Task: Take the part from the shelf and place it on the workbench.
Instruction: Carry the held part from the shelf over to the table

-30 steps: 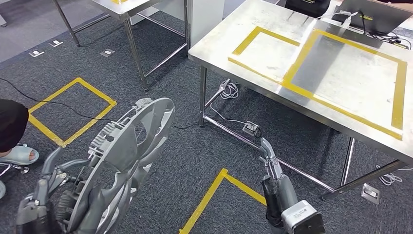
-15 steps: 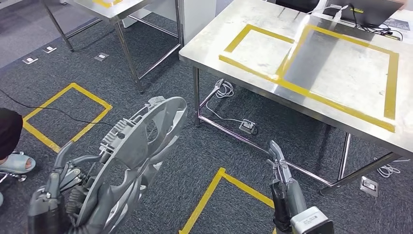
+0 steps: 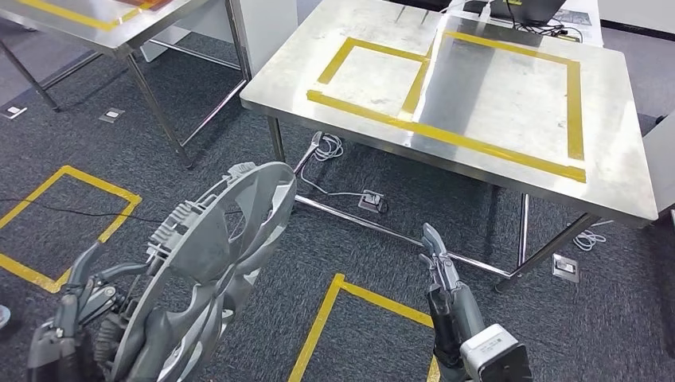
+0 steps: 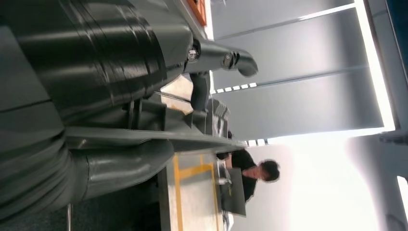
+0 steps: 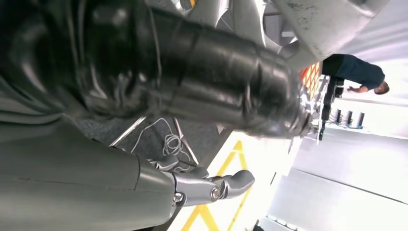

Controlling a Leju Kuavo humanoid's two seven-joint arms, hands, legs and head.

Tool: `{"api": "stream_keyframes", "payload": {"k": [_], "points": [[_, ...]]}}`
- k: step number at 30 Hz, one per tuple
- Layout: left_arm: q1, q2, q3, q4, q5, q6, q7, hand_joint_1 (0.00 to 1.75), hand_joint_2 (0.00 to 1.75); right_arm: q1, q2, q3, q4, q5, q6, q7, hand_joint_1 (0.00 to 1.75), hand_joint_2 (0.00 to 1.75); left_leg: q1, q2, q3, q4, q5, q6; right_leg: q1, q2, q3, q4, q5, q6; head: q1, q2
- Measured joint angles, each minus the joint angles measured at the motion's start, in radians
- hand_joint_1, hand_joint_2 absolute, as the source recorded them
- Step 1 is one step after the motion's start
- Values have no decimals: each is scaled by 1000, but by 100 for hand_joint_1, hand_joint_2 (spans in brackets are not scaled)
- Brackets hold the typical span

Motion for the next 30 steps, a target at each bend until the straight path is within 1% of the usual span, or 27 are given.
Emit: {"api": "stream_keyframes", "payload": {"k": [1, 2, 3, 4, 5, 6, 7, 8, 9, 10, 11, 12, 13, 14, 15, 16, 18, 19, 20, 22, 23, 24, 25, 27, 28, 29, 30], "points": [[0, 0, 0, 0, 0, 0, 0, 156, 175, 0, 0, 0, 0, -3, 1, -2, 0, 0, 3, 4, 5, -4, 3, 4, 0, 1, -5, 3, -2, 5, -2, 0], [1, 0, 0, 0, -1, 0, -1, 154, 175, -1, -1, 0, 1, -9, 4, -5, 0, 0, 6, 9, 7, -6, 5, 8, 1, -5, -12, 11, -7, 11, 0, 0], [2, 0, 0, 0, -2, 0, -3, 152, 175, -1, -1, 0, 2, -15, 7, -8, 0, 0, 9, 14, 9, -9, 6, 11, 1, -17, -25, 33, -21, 17, 6, 0], [2, 0, 0, 0, -2, 0, -5, 151, 175, -2, -2, 0, 3, -23, 9, -13, 0, 0, 11, 20, 11, -12, 6, 15, -1, -32, -46, 75, -44, 24, 12, 0], [2, 0, 0, 1, -2, 0, -6, 149, 175, -2, -2, 0, 4, -33, 10, -20, 0, 0, 10, 26, 12, -13, 5, 17, -4, -47, -74, 133, -72, 31, 18, 0], [1, 0, 0, 2, 0, 0, -8, 147, 175, -1, -2, -1, 5, -43, 10, -28, 0, 0, 10, 32, 11, -13, 4, 19, -9, -55, -108, 199, -98, 36, 24, 0], [-2, 0, 0, 5, 2, 0, -8, 147, 175, 2, -3, -2, 6, -55, 8, -38, 0, 0, 9, 39, 11, -13, 3, 20, -13, -58, -136, 252, -114, 40, 26, 0], [-7, -1, 0, 8, 6, 0, -8, 147, 175, 5, -3, -4, 6, -68, 4, -49, 0, 0, 9, 45, 11, -12, 2, 20, -16, -60, -150, 277, -114, 42, 29, 0], [-14, -2, 0, 13, 9, 0, -7, 146, 175, 8, -4, -8, 7, -83, 0, -61, 0, 0, 9, 51, 11, -12, 1, 19, -17, -61, -147, 266, -97, 43, 32, 0], [-22, -3, 0, 17, 12, -1, -6, 145, 175, 11, -5, -12, 8, -100, -3, -73, 0, 0, 9, 57, 12, -12, 0, 19, -18, -64, -125, 220, -67, 42, 35, 0], [-29, -5, 0, 21, 14, -1, -4, 144, 175, 13, -6, -16, 8, -118, -4, -87, 0, 0, 8, 62, 14, -12, -1, 18, -17, -70, -92, 154, -33, 38, 39, 0], [-34, -6, 0, 24, 15, -2, -1, 144, 175, 15, -6, -21, 9, -136, -2, -100, 0, 0, 8, 67, 16, -12, -3, 16, -14, -82, -59, 87, -11, 34, 42, 0], [-40, -9, 0, 26, 14, -4, 5, 145, 175, 16, -6, -26, 11, -155, 4, -115, 0, 0, 7, 72, 17, -12, -4, 13, -10, -92, -31, 35, 3, 28, 43, 0], [-45, -11, 0, 27, 11, -5, 13, 145, 175, 17, -6, -31, 13, -171, 12, -127, 0, 0, 6, 78, 18, -13, -6, 8, -5, -98, -14, 5, 7, 21, 44, 0], [-49, -13, -1, 27, 9, -6, 20, 145, 175, 17, -5, -36, 16, -184, 22, -136, 0, 0, 6, 83, 18, -13, -6, 3, 0, -98, -8, -5, 4, 15, 44, 0], [-53, -15, -1, 28, 5, -7, 27, 144, 175, 18, -4, -41, 20, -193, 32, -142, 0, 0, 6, 89, 20, -15, -7, -3, 2, -91, -4, -8, 6, 9, 44, 0], [-55, -17, -2, 28, -2, -7, 35, 143, 175, 17, -1, -46, 24, -198, 48, -143, 0, 0, 8, 86, 20, -10, -13, -13, -2, -80, 6, -21, 13, -1, 43, 0], [-55, -17, -3, 28, -6, -6, 37, 143, 175, 16, 0, -47, 25, -198, 58, -141, 0, 0, 9, 76, 11, 11, -27, -16, -5, -76, 13, -28, 16, -6, 40, 0], [-54, -17, -3, 28, -10, -4, 41, 144, 175, 13, 1, -48, 26, -198, 69, -136, 0, 0, 9, 63, -12, 59, -51, -18, -8, -72, 18, -33, 17, -10, 34, 0], [-47, -16, -4, 27, -25, -1, 52, 147, 175, 4, 4, -48, 29, -195, 95, -118, 0, 0, 9, 45, -84, 196, -104, -21, -8, -62, 22, -34, 16, -14, 20, 0], [-41, -16, -4, 26, -35, -1, 59, 148, 175, 0, 5, -48, 32, -190, 106, -106, 0, 0, 9, 43, -117, 251, -115, -22, -7, -55, 22, -34, 15, -15, 14, 0], [-32, -15, -4, 25, -44, 0, 65, 147, 175, -3, 8, -48, 34, -183, 115, -95, 0, 0, 9, 42, -132, 267, -106, -22, -6, -48, 24, -33, 13, -16, 10, 0], [-23, -15, -4, 22, -53, 0, 70, 147, 175, -7, 10, -48, 37, -176, 122, -84, 0, 0, 8, 41, -126, 241, -78, -21, -6, -42, 26, -31, 11, -15, 7, 0], [-6, -13, -2, 12, -63, 0, 71, 146, 175, -15, 15, -47, 41, -166, 131, -73, 0, 0, 8, 37, -71, 114, -8, -16, -6, -31, 30, -25, 3, -11, 0, 0], [2, -13, 1, 6, -64, 0, 66, 147, 175, -19, 18, -47, 43, -164, 134, -71, 0, 0, 8, 34, -41, 52, 11, -14, -5, -27, 29, -18, -3, -6, -4, 0], [12, -12, 5, 1, -62, 0, 58, 146, 175, -22, 20, -47, 46, -165, 136, -70, 0, 0, 8, 32, -21, 15, 17, -12, -4, -23, 27, -13, -7, -2, -7, 0], [24, -12, 13, -4, -56, 0, 46, 145, 175, -24, 22, -47, 49, -166, 136, -69, 0, 0, 7, 30, -10, -1, 14, -9, -3, -22, 23, -9, -10, 3, -8, 0]]}}
